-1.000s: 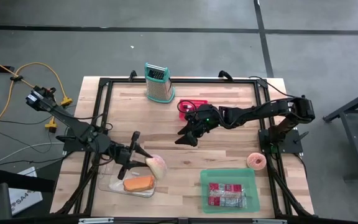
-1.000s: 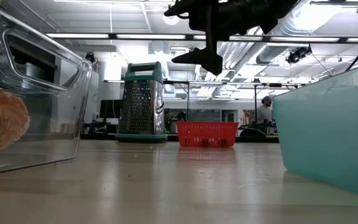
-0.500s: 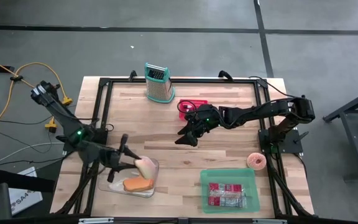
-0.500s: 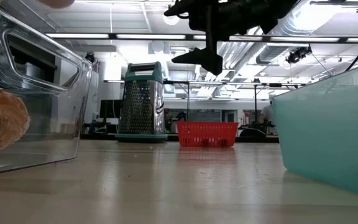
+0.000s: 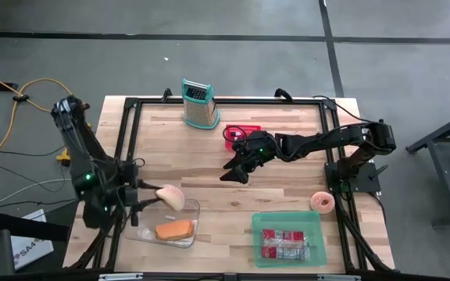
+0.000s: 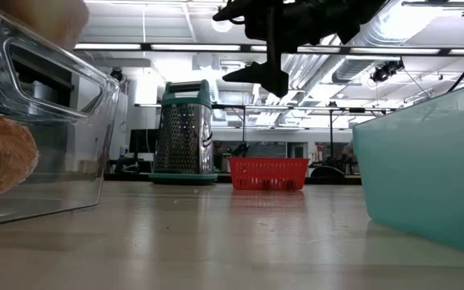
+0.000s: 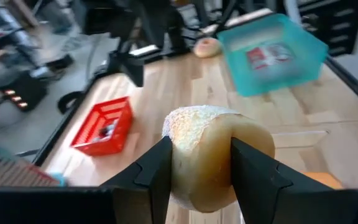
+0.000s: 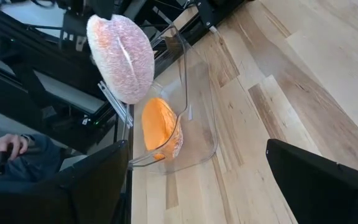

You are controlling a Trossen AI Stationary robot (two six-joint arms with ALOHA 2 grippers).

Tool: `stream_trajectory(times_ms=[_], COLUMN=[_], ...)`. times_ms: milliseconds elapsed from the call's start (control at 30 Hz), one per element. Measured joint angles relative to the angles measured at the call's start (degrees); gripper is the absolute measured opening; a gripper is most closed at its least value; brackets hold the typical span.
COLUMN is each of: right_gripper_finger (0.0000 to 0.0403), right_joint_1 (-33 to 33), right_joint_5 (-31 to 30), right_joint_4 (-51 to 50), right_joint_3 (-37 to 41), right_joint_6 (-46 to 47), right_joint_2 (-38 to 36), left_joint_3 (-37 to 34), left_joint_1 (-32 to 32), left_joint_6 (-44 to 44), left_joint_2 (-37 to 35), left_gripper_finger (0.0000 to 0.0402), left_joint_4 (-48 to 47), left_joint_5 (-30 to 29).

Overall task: Pick & Place Food Item
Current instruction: Put the bread into the transparent bin

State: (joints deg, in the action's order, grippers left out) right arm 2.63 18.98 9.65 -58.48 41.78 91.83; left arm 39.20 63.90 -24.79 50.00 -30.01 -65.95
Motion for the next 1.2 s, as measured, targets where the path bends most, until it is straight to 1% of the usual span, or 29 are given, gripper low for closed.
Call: stream_trajectory(times_ms=[100,167,300,433,600,700,800,1067,1200], right_gripper_finger=[0.0368,0.0368,0.0368,0.0368,0.0368,0.0368,0.0368,0.0369,0.0369], right_joint_1=[0.00,0.00,0.00,0.00,0.00,0.00,0.00,0.00,0.00], right_joint_5=[0.00,0.00,0.00,0.00,0.00,0.00,0.00,0.00,0.00], right_joint_4=[0.00,0.00,0.00,0.00,0.02,0.01,0.00,0.02,0.01], right_joint_3=[0.00,0.00,0.00,0.01,0.00,0.00,0.00,0.00,0.00], right_joint_6=[0.00,0.00,0.00,0.00,0.00,0.00,0.00,0.00,0.00], right_joint_2=[0.00,0.00,0.00,0.00,0.00,0.00,0.00,0.00,0.00], left_joint_3=[0.00,0.00,0.00,0.00,0.00,0.00,0.00,0.00,0.00], left_joint_1=[1.74,2.08,2.05,2.05,2.05,2.03,1.95,1.95,1.95], left_joint_6=[-8.03,-13.03,-20.06,-25.32,-31.60,-34.16,-35.13,-35.29,-35.29], left_joint_2=[4.05,7.16,13.28,18.68,22.96,23.88,23.97,23.97,23.97], left_gripper_finger=[0.0137,0.0137,0.0137,0.0137,0.0137,0.0137,0.0145,0.0208,0.0227], left_joint_4=[-2.28,-2.94,-3.16,-3.16,-3.02,-3.02,-3.03,-3.01,-3.01], left_joint_5=[-3.72,-5.13,-5.77,-6.23,-6.19,-6.12,-4.70,-3.08,-3.09])
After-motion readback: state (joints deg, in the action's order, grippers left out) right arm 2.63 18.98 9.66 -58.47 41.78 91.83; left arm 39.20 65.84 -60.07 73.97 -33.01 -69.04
